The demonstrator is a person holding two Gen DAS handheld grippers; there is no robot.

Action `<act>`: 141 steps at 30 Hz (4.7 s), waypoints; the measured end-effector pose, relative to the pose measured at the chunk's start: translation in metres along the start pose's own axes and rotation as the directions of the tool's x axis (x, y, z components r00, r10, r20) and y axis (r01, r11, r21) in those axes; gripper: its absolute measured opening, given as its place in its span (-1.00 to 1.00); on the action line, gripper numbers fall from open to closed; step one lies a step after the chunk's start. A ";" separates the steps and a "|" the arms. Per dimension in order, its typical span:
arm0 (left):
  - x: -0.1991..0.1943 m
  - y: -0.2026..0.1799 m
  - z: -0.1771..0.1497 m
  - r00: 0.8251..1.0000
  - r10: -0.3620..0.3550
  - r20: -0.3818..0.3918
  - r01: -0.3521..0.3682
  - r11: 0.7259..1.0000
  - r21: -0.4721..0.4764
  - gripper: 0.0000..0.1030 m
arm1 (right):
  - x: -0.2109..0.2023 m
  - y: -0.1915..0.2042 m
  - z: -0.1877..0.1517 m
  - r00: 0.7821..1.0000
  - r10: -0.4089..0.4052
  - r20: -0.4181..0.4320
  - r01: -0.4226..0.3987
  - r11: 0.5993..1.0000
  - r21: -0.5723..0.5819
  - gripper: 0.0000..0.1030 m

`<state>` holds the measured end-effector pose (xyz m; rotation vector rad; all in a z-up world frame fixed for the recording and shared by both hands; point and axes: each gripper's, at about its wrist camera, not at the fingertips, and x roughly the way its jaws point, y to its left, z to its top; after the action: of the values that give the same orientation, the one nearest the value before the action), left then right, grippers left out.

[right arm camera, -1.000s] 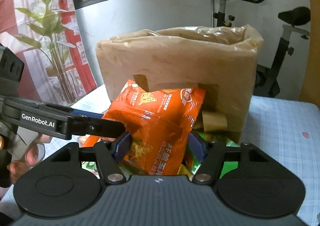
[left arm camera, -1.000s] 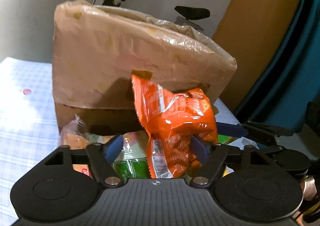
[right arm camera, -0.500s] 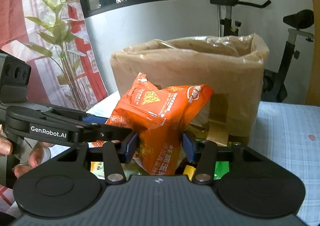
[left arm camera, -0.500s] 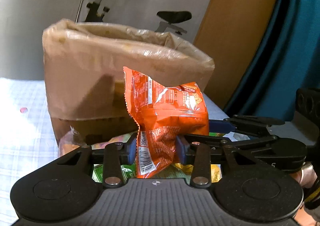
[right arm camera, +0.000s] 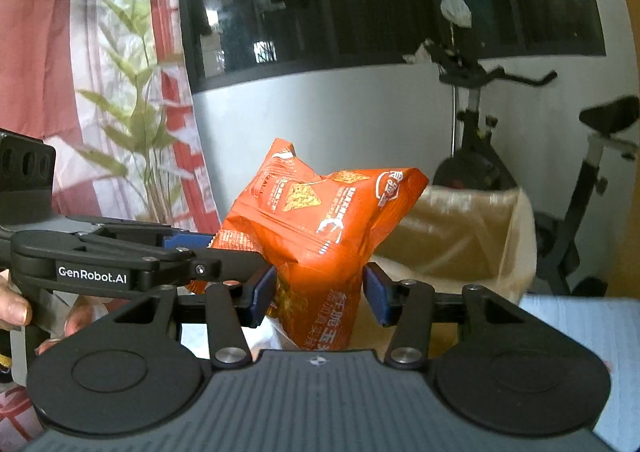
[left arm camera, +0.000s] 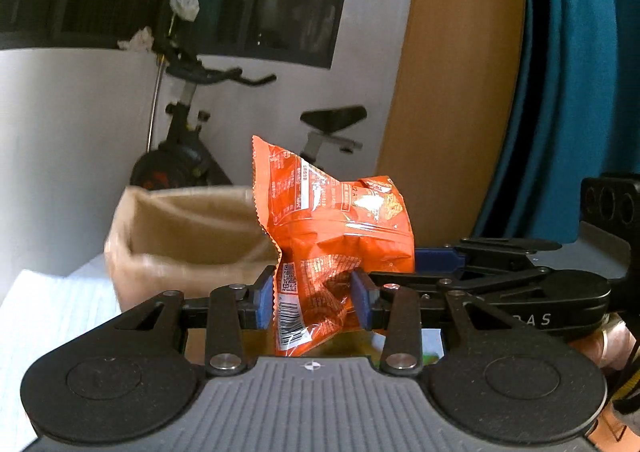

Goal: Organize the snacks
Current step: 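Lift both orange bags over the box and open both tools to drop them, then grasp the green-and-white bag with the left tool while the right tool grasps the yellow bag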

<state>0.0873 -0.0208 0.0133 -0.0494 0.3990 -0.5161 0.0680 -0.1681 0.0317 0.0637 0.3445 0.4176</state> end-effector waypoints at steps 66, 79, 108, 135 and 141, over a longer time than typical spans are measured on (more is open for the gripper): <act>-0.005 -0.021 -0.134 0.964 0.223 -0.148 -0.188 0.958 0.217 0.57 | -0.019 -0.012 -0.138 0.953 -0.253 -0.169 0.265 0.963 0.052 0.65; -0.003 -0.025 -0.147 0.959 0.254 -0.126 -0.216 0.943 0.252 1.00 | -0.023 -0.002 -0.152 0.944 -0.276 -0.180 0.279 0.960 -0.011 0.91; 0.060 -0.050 -0.172 0.950 0.275 -0.148 -0.146 0.811 0.567 0.92 | -0.037 -0.013 -0.174 0.931 -0.315 -0.185 0.330 0.943 0.053 0.93; 0.045 0.002 -0.120 0.976 0.174 -0.130 -0.134 0.953 0.271 0.52 | -0.025 0.008 -0.190 0.918 -0.315 -0.242 0.310 0.949 -0.058 1.00; 0.040 -0.001 -0.122 0.978 0.192 -0.083 -0.176 0.970 0.168 0.52 | 0.000 0.023 -0.191 0.887 -0.361 -0.287 0.333 0.932 -0.142 1.00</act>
<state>0.0716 -0.0345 -0.1134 0.1681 0.4531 -0.3661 -0.0059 -0.1484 -0.1451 -0.1526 0.6352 0.0820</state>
